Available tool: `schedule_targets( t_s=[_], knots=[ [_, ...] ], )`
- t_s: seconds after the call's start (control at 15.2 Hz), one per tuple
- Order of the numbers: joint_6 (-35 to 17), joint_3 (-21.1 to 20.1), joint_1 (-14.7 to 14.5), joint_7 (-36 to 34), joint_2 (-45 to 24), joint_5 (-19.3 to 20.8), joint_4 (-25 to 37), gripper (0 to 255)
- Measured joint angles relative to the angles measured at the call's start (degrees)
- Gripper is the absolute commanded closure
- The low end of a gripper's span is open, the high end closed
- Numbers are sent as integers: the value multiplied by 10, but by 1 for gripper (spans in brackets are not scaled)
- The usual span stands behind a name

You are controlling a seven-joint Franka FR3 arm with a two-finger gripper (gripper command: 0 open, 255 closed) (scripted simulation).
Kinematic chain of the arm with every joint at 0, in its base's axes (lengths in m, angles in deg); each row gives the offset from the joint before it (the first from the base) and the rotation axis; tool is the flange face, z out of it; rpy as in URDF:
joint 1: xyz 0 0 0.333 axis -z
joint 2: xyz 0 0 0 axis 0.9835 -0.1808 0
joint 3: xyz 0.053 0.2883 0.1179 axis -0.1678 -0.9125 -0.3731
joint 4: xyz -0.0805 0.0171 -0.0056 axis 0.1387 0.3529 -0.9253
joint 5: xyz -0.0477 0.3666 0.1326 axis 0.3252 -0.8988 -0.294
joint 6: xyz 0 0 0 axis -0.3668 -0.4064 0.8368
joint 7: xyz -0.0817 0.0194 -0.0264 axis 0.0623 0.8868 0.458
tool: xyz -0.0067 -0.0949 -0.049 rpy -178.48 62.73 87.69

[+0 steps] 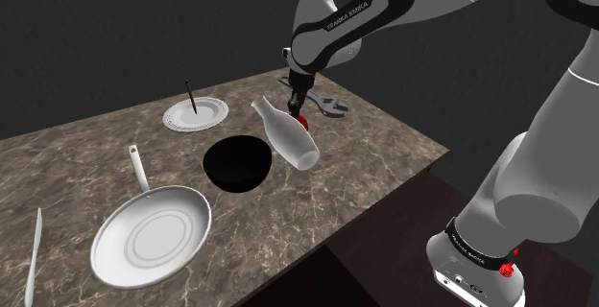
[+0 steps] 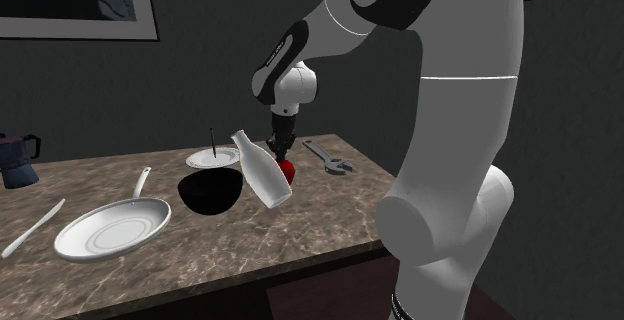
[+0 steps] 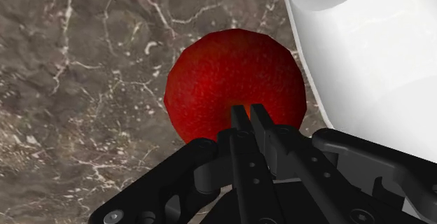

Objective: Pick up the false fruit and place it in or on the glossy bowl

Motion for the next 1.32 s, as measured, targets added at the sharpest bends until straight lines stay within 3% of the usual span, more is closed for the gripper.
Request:
schedule_targets(
  t_s=[0.46,1.32],
  knots=[
    [8,0,0,-2,4,1,4,255],
    [104,1,1,-11,46,8,59,255]
  ],
)
